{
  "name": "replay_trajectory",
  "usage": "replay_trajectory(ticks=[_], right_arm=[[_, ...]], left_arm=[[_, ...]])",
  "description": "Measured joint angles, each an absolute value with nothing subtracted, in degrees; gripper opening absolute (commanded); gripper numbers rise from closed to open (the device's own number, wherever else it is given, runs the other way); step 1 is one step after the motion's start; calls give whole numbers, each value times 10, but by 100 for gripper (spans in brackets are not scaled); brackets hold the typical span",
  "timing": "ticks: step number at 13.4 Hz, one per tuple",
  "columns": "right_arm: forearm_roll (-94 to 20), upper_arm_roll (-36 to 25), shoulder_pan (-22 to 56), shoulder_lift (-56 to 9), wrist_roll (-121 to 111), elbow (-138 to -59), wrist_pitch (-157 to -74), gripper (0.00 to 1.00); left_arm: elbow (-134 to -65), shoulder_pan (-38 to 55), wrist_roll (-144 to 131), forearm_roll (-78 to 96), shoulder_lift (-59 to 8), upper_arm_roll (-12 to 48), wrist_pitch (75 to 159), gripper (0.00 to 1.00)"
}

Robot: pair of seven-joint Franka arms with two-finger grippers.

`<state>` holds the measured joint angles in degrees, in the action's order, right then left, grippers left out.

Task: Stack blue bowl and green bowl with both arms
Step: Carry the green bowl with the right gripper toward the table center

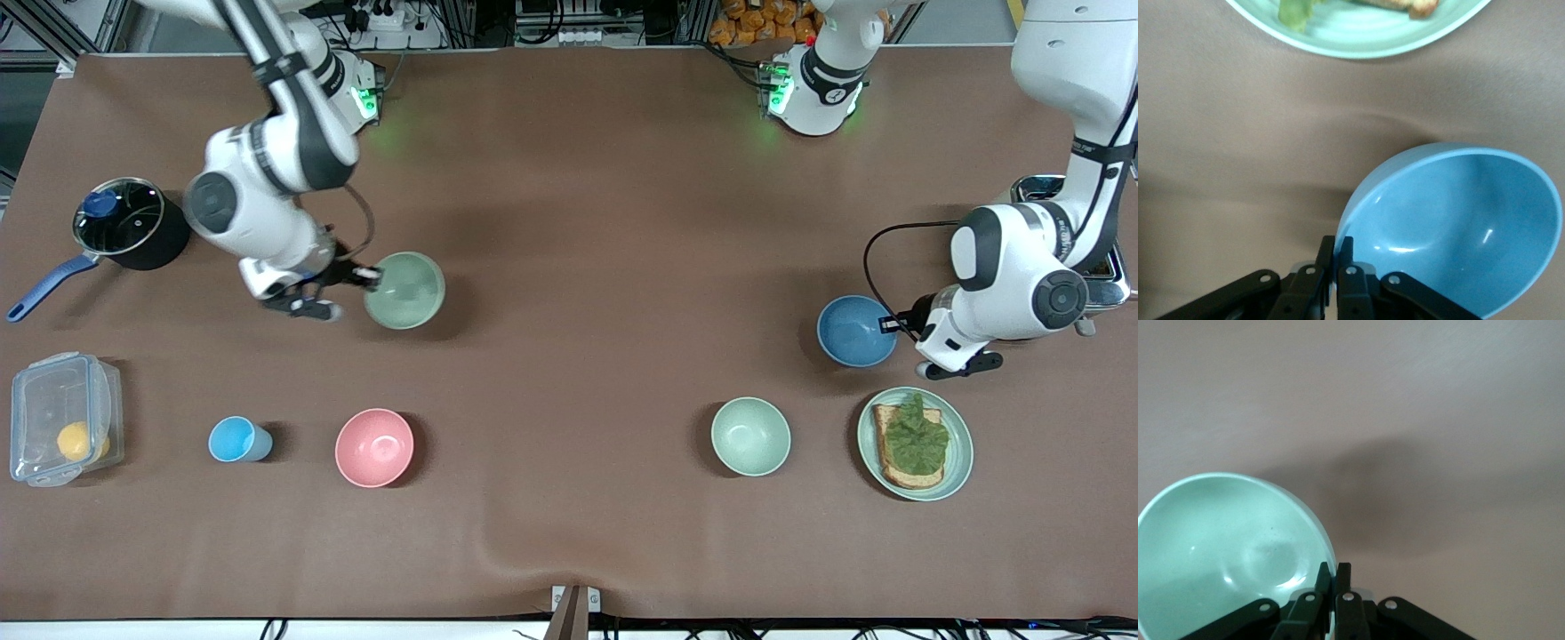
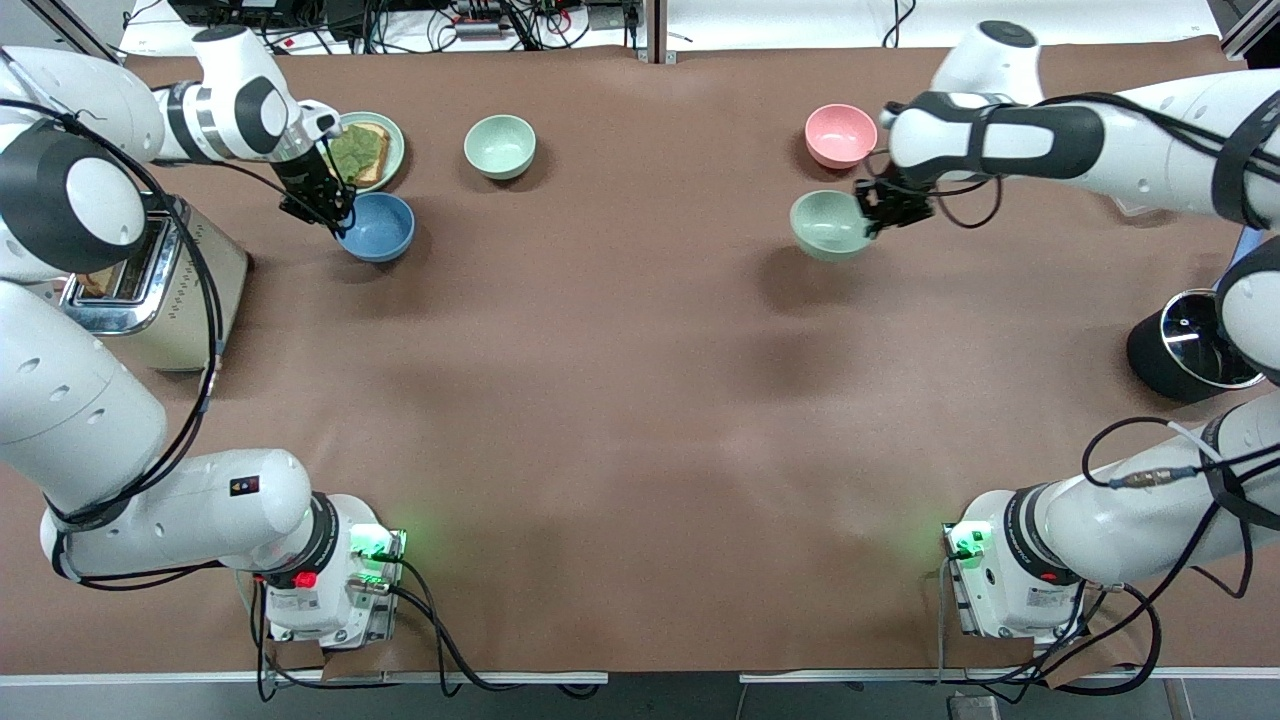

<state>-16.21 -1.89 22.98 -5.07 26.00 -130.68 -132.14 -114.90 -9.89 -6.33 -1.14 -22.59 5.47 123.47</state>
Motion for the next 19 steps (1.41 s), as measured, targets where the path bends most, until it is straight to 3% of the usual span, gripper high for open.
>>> replay_trajectory(ticks=[7, 13, 19], right_arm=[[-178, -19, 382, -63, 490, -1275, -1387, 0], [-178, -19, 482, -155, 620, -1243, -1500, 0], [-178, -24, 531, -223, 680, -1227, -1579, 0]], left_arm=[[-1074, -98, -63, -11, -224, 68, 1156, 0], [-1037, -97, -66, -11, -223, 90, 1128, 0], [-1017, -97, -66, -11, -222, 99, 1112, 0]])
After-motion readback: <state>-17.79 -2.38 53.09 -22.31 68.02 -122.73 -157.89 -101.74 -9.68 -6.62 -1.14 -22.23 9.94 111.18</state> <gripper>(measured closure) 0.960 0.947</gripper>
